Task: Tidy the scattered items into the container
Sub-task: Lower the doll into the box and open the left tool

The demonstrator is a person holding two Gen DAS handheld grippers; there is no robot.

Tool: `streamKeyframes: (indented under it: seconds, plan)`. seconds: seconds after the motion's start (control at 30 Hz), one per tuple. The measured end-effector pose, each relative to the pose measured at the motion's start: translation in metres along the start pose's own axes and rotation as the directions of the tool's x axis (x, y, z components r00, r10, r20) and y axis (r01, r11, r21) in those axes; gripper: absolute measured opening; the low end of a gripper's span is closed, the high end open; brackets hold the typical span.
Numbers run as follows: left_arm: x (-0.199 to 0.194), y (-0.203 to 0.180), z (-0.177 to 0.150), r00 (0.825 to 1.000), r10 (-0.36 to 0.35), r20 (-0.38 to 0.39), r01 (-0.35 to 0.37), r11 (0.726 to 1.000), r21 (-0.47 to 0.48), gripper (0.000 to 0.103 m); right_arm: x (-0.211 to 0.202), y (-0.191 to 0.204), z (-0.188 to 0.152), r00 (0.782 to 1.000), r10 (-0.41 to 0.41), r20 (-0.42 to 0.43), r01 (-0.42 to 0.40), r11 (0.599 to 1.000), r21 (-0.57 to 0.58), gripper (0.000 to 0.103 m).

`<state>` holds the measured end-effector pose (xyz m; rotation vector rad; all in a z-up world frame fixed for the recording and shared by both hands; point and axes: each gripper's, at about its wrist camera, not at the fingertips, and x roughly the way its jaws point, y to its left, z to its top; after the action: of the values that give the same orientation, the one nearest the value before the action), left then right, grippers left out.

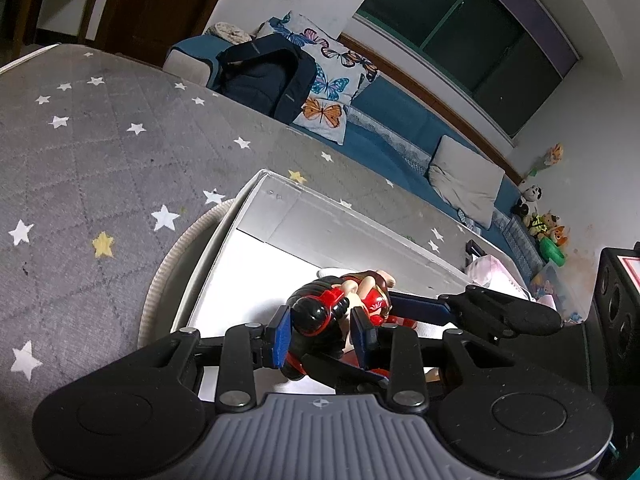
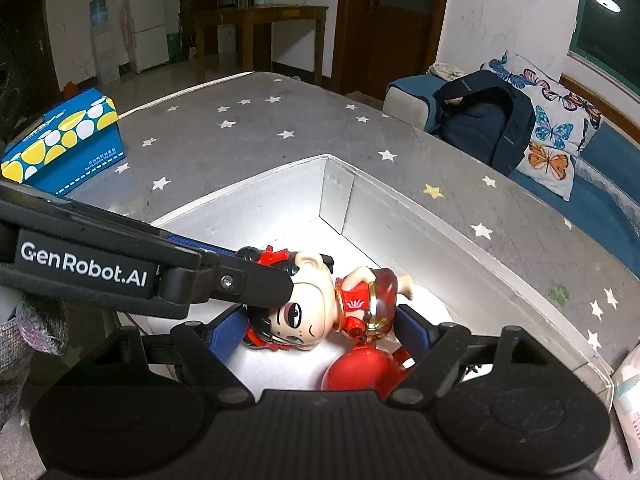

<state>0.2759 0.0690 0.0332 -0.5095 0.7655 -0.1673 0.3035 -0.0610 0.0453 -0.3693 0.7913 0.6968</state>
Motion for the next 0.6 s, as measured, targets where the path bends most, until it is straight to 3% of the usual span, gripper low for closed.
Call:
streamKeyframes:
  seconds: [0.6]
  plan:
    - [0.0004, -0.0005, 0.001, 1.0, -0.002, -0.001, 0.002, 1.0, 0.0, 0.034, 0.0001, 0.0017, 0.0007, 1.0, -0.003, -0.006, 0.003, 1.0, -0.005, 0.082]
